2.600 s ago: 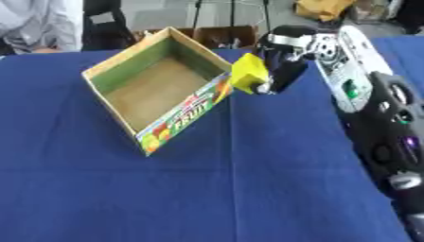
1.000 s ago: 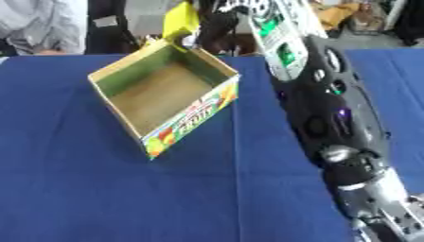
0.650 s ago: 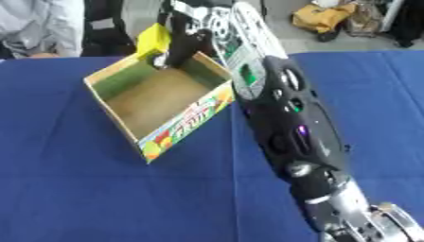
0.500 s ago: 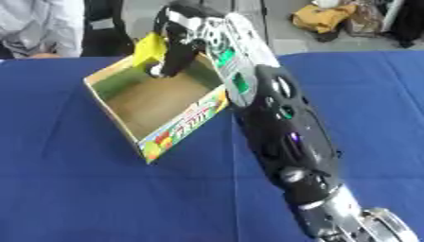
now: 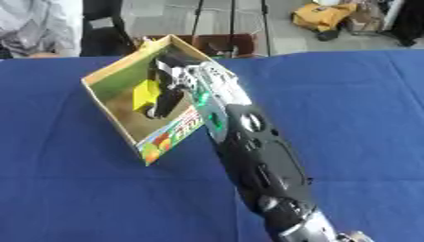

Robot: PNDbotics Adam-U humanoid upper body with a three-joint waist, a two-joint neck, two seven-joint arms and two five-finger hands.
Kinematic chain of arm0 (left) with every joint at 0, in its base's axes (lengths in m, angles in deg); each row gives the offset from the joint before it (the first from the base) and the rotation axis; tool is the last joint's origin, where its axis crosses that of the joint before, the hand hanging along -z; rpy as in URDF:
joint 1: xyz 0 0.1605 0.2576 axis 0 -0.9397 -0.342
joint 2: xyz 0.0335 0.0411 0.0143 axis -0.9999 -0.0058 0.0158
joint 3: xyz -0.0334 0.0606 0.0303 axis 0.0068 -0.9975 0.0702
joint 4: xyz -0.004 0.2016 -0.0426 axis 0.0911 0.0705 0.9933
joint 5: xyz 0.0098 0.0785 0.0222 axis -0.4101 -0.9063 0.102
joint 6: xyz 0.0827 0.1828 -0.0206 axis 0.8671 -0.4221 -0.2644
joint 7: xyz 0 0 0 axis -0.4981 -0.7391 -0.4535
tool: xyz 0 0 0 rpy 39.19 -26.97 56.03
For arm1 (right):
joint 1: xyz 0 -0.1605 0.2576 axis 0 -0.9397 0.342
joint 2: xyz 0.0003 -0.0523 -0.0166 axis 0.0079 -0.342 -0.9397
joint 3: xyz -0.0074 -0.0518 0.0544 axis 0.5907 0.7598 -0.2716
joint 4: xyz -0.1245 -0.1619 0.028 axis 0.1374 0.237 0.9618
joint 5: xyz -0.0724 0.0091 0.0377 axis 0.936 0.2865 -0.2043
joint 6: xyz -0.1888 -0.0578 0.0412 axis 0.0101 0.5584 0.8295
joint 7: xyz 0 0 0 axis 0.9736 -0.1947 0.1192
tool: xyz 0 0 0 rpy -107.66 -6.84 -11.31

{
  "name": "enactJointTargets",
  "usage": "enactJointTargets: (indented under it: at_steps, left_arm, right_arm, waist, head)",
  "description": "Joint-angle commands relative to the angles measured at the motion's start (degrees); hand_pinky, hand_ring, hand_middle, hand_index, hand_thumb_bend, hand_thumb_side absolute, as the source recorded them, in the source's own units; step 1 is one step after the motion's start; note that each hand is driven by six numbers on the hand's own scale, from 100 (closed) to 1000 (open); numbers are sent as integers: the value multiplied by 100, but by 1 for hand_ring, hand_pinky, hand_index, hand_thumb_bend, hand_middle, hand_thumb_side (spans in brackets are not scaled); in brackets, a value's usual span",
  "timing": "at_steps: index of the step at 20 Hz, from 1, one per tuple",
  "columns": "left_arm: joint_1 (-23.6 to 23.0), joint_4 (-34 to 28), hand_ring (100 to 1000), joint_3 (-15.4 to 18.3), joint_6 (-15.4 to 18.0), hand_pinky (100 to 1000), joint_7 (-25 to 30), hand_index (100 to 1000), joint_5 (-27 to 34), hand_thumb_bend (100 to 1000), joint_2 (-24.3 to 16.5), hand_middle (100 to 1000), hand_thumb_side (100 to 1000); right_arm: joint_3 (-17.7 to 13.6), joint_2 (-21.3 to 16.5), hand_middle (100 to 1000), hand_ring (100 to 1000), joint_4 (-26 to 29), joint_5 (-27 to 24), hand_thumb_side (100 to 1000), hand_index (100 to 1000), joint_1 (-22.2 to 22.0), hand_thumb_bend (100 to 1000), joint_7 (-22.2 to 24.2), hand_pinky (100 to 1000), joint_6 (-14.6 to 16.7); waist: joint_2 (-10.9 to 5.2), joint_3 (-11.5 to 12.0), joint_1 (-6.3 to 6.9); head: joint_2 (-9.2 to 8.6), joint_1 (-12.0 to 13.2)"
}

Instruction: Pick up objects on the table and place them in the box.

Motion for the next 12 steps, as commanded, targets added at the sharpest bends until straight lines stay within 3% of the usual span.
enactJointTargets:
  at_steps: [1, 8, 12]
  left_arm:
    - [54, -115, 462, -18, 10, 241, 17, 881, 10, 343, -30, 553, 950]
    - [64, -115, 462, -30, 15, 241, 32, 881, 19, 340, -33, 553, 950]
    - [70, -115, 462, -36, 12, 241, 39, 881, 25, 338, -37, 553, 950]
  right_arm:
    - [-23, 51, 381, 684, -45, 107, 205, 384, 91, 345, -89, 717, 1]
    - [-3, 140, 415, 698, -194, 162, 227, 428, 70, 340, -252, 717, 35]
    - [5, 156, 536, 751, -196, 150, 243, 503, 88, 440, -312, 745, 80]
  waist:
    - [-95, 35, 14]
    - [-89, 55, 19]
    - [-91, 50, 18]
  head:
    - [-66, -16]
    - [-74, -35]
    - [-79, -39]
